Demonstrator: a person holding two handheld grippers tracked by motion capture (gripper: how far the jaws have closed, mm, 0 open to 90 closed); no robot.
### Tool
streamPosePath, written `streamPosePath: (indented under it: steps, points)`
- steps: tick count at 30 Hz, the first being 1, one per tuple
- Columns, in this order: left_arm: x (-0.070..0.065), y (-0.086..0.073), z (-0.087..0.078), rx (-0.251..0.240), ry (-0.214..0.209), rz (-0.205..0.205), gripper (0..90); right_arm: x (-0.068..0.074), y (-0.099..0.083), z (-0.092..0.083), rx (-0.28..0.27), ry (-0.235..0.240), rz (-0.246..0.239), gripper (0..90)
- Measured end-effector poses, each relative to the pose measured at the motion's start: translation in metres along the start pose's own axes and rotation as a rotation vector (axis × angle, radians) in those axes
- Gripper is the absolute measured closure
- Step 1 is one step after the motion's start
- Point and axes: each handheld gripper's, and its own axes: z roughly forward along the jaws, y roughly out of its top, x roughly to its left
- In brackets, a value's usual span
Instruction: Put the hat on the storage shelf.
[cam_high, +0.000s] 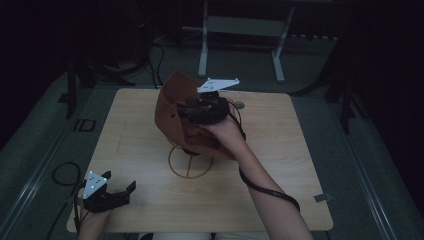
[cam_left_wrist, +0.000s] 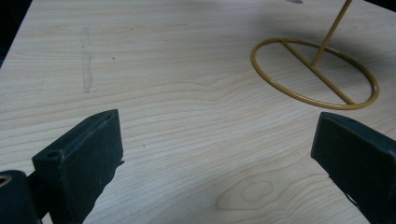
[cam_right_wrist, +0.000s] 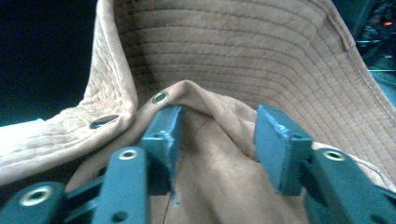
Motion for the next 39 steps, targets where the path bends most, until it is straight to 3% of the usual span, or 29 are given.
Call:
streamPosePath:
  steps: [5, 8, 9, 13, 17, 20, 25, 32, 39]
  points:
    - [0.001, 0.0, -0.001, -0.006, 0.003, -0.009, 2.9, 0.009, -0.001, 0.001, 0.009, -0.009, -0.045, 30.8]
    - [0.001, 0.0, 0.0, -0.004, 0.0, -0.011, 2.9, 0.008, 0.0, 0.0, -0.001, 0.004, -0.03, 25.4]
    - [0.001, -0.001, 0.0, 0.001, -0.002, -0.014, 2.9, 0.006, 0.001, -0.002, -0.003, 0.031, -0.018, 18.6]
    - [0.001, -0.001, 0.0, 0.003, -0.002, -0.02, 2.9, 0.005, 0.005, -0.01, -0.034, 0.038, -0.004, 14.3]
    - [0.002, -0.002, 0.001, 0.006, 0.0, -0.024, 2.9, 0.002, 0.005, -0.02, -0.064, 0.021, 0.012, 14.3]
    - [0.002, -0.002, 0.001, 0.005, -0.002, -0.026, 2.9, -0.001, 0.004, -0.025, -0.069, 0.034, 0.032, 14.3]
    - [0.002, -0.003, 0.001, 0.007, 0.005, -0.029, 2.9, -0.005, -0.006, -0.035, -0.073, -0.019, -0.014, 14.2]
    - [0.001, -0.003, 0.001, 0.003, 0.009, -0.024, 2.9, -0.016, -0.017, -0.045, -0.089, -0.037, 0.035, 14.1]
    - [0.002, -0.003, 0.002, 0.006, 0.008, -0.026, 2.9, -0.025, -0.035, -0.061, -0.088, -0.086, 0.031, 14.2]
